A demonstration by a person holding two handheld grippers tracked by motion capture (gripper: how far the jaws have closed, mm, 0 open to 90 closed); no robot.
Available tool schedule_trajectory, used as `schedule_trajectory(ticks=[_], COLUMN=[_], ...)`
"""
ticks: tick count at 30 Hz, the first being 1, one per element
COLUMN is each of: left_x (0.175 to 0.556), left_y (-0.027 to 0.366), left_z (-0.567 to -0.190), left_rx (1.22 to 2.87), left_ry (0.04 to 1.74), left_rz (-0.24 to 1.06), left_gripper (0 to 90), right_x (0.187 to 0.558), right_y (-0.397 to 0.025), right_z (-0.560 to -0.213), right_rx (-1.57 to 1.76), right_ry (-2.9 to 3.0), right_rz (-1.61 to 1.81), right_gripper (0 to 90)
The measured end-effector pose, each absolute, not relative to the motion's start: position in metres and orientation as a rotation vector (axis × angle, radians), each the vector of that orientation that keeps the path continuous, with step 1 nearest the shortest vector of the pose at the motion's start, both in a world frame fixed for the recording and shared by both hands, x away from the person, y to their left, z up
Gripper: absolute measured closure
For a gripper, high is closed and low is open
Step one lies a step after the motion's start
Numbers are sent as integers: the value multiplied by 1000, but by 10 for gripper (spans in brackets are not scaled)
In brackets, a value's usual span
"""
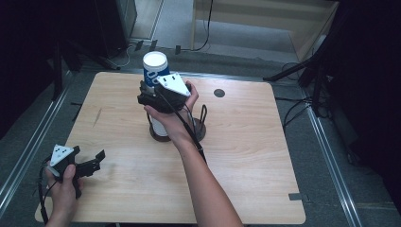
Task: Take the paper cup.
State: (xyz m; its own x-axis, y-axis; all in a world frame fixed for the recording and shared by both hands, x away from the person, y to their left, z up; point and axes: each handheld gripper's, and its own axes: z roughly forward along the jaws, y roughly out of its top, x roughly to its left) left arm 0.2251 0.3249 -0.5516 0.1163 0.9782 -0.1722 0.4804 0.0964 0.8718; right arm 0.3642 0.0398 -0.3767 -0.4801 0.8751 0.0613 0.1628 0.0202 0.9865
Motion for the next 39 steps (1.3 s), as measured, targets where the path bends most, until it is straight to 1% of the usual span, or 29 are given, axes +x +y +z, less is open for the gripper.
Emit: schedule_trajectory(ticks=[10,21,39], left_x=[225,225,226], left_y=[325,326,326], left_z=[-552,-552,-552], left_rx=[1513,1509,1508], left_ry=[1494,1494,1494], left_rz=[711,710,710], left_gripper=[28,28,28], right_x=[363,361,359], right_y=[40,42,43], right_z=[-376,-372,-360], right_rx=[1039,1010,954], right_ry=[1671,1644,1565], right_rz=[1512,1520,1559], right_gripper=[161,182,190])
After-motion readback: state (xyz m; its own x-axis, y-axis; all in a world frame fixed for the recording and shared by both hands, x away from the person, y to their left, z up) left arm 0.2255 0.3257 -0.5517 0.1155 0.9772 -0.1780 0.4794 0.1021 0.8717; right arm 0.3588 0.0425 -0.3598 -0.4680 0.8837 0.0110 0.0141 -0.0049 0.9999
